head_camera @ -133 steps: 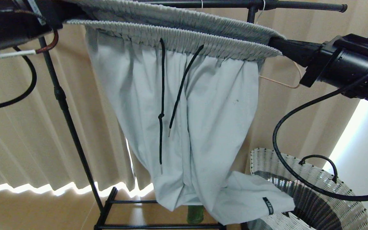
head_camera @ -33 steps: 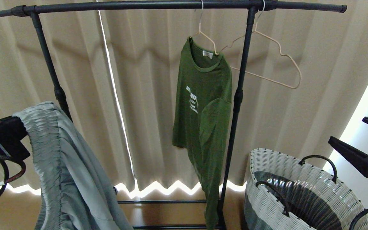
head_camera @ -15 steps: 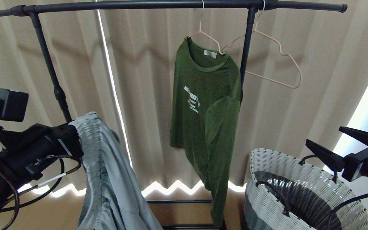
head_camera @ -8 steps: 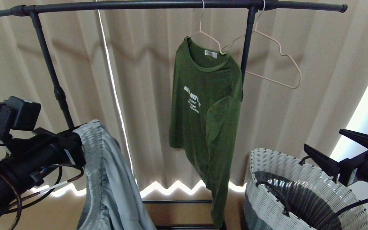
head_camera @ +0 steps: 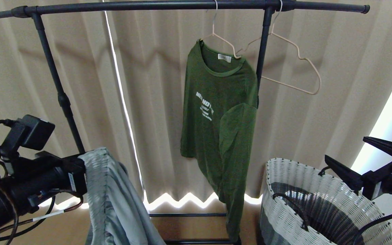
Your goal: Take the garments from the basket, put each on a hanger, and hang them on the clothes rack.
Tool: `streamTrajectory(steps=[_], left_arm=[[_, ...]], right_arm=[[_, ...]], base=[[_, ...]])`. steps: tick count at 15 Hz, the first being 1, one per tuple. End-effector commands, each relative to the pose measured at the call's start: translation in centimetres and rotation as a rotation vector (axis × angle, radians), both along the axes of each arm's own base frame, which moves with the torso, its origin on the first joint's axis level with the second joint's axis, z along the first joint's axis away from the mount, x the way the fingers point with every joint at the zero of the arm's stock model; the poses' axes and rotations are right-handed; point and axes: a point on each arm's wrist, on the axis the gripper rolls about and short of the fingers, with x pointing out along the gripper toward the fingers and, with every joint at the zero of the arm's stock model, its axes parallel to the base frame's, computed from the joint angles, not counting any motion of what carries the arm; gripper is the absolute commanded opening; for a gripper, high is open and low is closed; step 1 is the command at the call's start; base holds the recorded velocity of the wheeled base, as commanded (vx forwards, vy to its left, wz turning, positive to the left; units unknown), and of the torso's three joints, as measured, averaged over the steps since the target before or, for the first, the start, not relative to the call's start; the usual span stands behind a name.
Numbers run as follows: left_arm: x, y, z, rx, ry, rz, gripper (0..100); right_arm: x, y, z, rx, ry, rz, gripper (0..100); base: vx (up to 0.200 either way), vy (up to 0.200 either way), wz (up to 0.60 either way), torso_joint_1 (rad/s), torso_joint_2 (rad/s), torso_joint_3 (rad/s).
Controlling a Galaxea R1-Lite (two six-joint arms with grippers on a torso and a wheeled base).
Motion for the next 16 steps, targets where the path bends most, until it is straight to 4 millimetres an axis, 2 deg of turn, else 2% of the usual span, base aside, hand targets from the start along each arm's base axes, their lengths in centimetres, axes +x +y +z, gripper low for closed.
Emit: streamTrajectory(steps=[1,4,9,16], left_arm=[[-0.8,0.1,1.5,-0.008,-0.045,0.000,0],[-0.9,0.2,1.0,-0.001,-0.026,0.000,0],[-1.2,0.2,0.3,0.015,-0.005,-0.003,0],[-1.4,0.2,0.3,0.027,-0.030,-0.011,0]], right_arm=[[0.1,0.0,0.0,0.001,0.002,0.000,100],[0.0,0.0,0.0,0.007,0.001,0.001,100],[0.1,-0.1,-0.1,0.019,0.010,-0.008,100],[0.0,-0.8,-0.6,0.018,0.031,-0.055,100]], base=[[0.000,0.000,0.00,0.056,-0.20,-0.144],[0.000,0.000,0.00,0.067,-0.31,-0.248],[0.000,0.000,0.00,0.183,-0.47,-0.287],[0.000,0.000,0.00,0.202,-0.48,-0.281]])
